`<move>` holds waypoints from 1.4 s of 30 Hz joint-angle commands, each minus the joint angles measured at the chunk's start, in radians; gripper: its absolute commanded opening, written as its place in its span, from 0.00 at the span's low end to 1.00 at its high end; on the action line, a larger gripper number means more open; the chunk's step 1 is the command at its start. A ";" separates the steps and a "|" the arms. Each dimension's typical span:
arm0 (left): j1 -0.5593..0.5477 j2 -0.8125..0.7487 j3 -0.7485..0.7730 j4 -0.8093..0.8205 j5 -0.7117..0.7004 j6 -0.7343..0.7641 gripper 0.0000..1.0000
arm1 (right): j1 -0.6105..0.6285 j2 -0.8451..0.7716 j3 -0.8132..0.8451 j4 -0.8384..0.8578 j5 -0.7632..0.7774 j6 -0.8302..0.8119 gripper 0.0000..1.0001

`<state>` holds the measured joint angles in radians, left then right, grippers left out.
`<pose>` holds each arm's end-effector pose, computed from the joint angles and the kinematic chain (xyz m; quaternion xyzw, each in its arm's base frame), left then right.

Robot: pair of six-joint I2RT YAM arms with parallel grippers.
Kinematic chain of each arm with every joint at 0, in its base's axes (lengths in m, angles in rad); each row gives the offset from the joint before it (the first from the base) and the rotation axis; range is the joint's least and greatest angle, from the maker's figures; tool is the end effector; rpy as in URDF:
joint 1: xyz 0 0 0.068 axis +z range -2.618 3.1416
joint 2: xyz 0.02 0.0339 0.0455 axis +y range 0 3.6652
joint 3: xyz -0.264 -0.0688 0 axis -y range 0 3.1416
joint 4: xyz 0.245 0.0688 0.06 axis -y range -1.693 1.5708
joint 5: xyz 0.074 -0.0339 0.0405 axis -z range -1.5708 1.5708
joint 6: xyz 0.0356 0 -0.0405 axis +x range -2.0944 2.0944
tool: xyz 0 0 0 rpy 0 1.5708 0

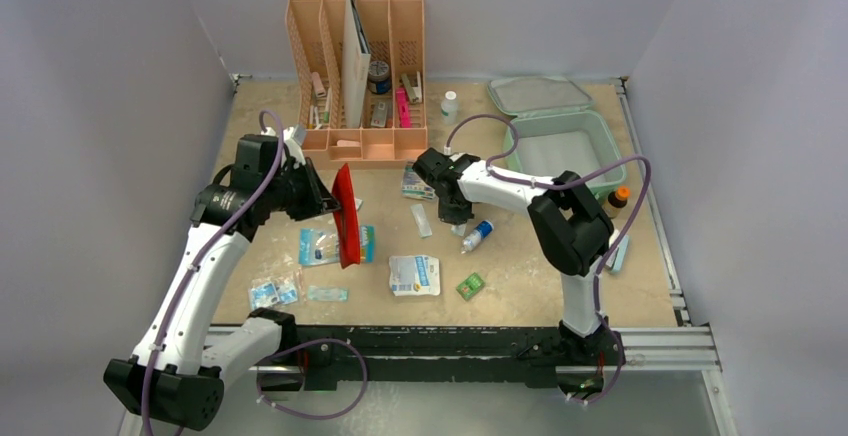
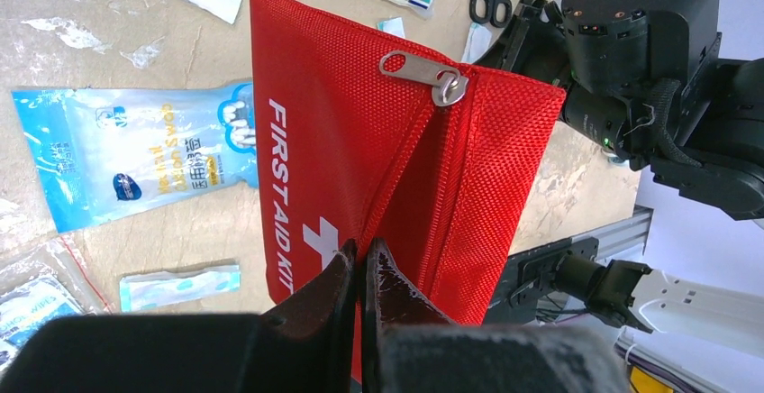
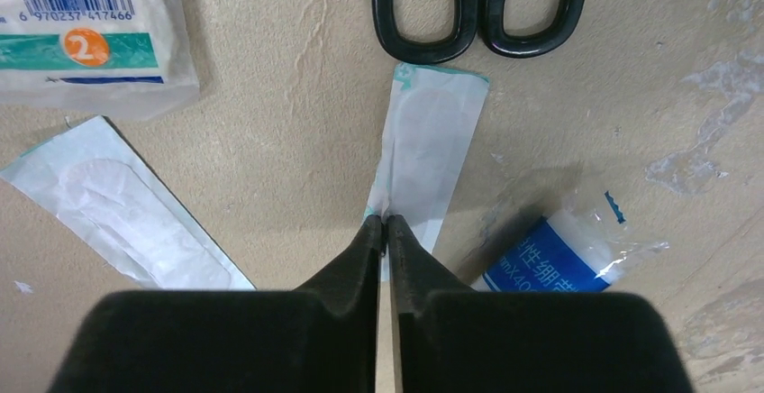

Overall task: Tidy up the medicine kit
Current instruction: Pick up the medical item at the center of the board, then place the medical item at the medicine pouch.

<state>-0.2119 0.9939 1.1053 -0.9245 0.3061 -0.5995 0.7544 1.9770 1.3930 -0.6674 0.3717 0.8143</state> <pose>0.1806 -0.0498 0.3432 -0.1215 0.9119 -0.2744 0.2800 0.2970 0.2614 0.1692 0.0584 0.9690 -0.0187 0.2395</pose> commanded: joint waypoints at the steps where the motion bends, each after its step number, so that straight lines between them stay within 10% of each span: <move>1: -0.004 -0.026 0.032 0.011 -0.003 0.031 0.00 | -0.002 -0.050 0.014 -0.019 0.007 -0.013 0.02; 28: -0.004 0.032 0.011 0.071 0.007 -0.043 0.00 | 0.151 -0.586 -0.034 0.189 -0.336 -0.146 0.00; 42: -0.004 0.064 -0.031 0.114 0.058 -0.065 0.00 | 0.281 -0.594 0.027 0.424 -0.453 -0.011 0.00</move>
<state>-0.2119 1.0565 1.0847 -0.8650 0.3229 -0.6453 1.0187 1.3579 1.3556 -0.3496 -0.0204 0.7490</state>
